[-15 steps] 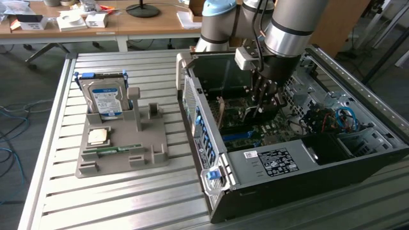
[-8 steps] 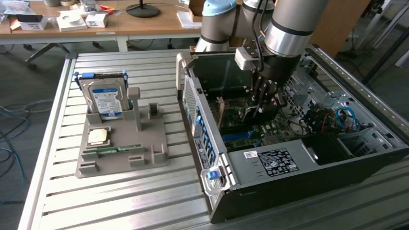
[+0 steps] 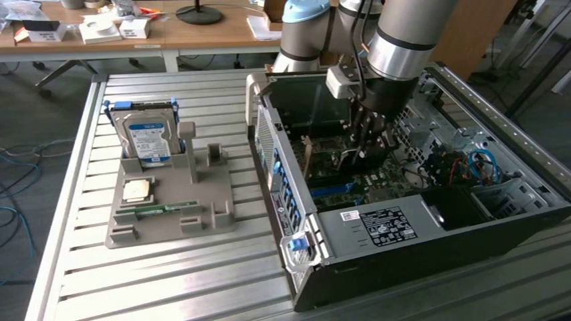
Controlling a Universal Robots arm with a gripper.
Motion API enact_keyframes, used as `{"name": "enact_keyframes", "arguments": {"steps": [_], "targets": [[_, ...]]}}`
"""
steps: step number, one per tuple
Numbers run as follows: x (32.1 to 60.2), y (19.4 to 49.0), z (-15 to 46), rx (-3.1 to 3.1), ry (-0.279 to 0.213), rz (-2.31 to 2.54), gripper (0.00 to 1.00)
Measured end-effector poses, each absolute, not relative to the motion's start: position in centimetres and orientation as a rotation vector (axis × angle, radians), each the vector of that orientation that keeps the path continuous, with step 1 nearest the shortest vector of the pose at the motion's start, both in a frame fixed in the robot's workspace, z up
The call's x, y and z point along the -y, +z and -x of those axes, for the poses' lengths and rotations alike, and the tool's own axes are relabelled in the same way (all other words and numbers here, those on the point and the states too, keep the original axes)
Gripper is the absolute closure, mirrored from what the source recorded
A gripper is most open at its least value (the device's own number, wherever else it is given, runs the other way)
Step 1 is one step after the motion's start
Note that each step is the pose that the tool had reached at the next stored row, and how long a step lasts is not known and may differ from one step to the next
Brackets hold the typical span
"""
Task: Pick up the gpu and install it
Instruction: 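Insert the gpu into the slot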
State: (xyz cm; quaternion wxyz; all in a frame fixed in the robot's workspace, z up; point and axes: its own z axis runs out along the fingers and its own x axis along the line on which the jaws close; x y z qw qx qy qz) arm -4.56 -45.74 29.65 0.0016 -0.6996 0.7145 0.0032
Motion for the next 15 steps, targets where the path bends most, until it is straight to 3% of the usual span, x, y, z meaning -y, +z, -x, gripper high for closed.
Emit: {"name": "enact_keyframes", "arguments": {"steps": [15], "targets": [[45.75,28.8,4.65,-2.243,0.01,2.196,0.73]]}}
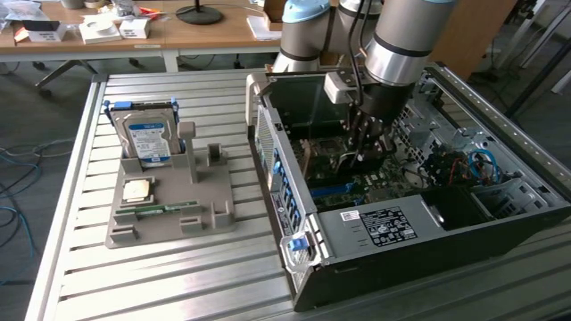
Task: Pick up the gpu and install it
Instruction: 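Insert the gpu into the slot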
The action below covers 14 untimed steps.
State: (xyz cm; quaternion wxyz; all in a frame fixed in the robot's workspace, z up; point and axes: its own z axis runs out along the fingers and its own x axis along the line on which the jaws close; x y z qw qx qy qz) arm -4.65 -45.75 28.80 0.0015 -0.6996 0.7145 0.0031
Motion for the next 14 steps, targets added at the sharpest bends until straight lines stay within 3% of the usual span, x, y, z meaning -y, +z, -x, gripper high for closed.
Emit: {"name": "enact_keyframes", "arguments": {"steps": [14], "targets": [[45.75,28.21,4.83,-2.243,0.01,2.196,0.73]]}}
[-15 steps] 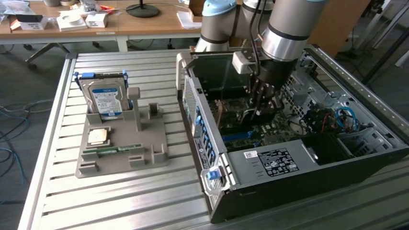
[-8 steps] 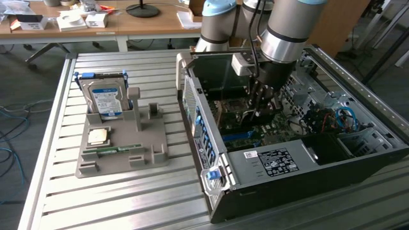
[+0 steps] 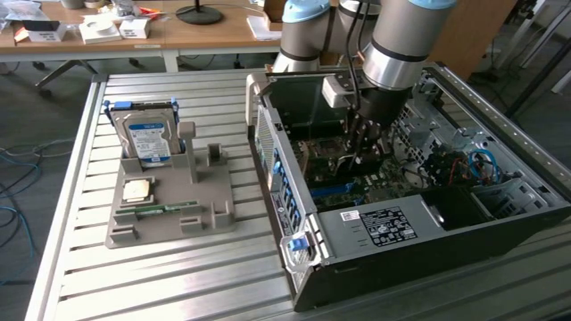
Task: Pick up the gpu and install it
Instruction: 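Insert the gpu into the slot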
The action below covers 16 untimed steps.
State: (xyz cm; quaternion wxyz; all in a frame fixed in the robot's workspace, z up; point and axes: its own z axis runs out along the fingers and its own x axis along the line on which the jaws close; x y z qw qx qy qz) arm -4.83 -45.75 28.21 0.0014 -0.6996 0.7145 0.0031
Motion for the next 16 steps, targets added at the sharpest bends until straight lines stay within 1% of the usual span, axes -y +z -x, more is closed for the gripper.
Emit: {"name": "enact_keyframes", "arguments": {"steps": [16], "targets": [[45.75,27.51,5.16,-2.243,0.01,2.196,0.73]]}}
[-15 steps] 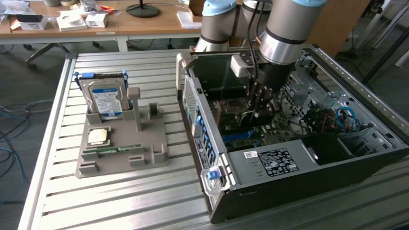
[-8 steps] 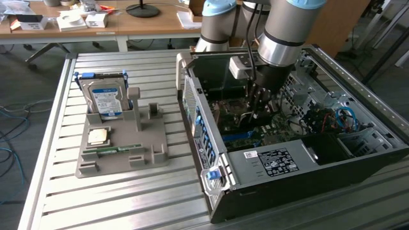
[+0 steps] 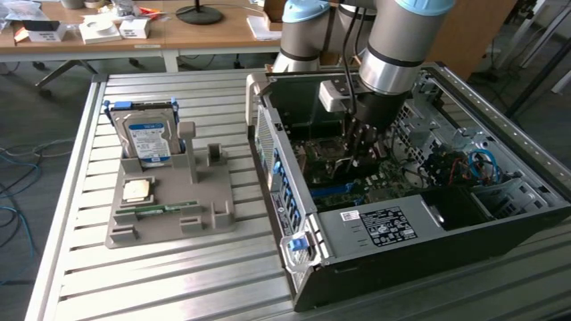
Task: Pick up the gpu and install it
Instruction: 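Insert the gpu into the slot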
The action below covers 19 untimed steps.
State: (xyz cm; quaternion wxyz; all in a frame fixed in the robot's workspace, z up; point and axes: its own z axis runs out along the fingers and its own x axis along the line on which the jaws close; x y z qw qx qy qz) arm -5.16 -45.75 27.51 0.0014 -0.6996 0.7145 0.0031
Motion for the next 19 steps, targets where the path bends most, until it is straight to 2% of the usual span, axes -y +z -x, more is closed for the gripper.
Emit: {"name": "enact_keyframes", "arguments": {"steps": [19], "targets": [[45.75,27.34,5.94,-2.242,0.01,2.196,0.73]]}}
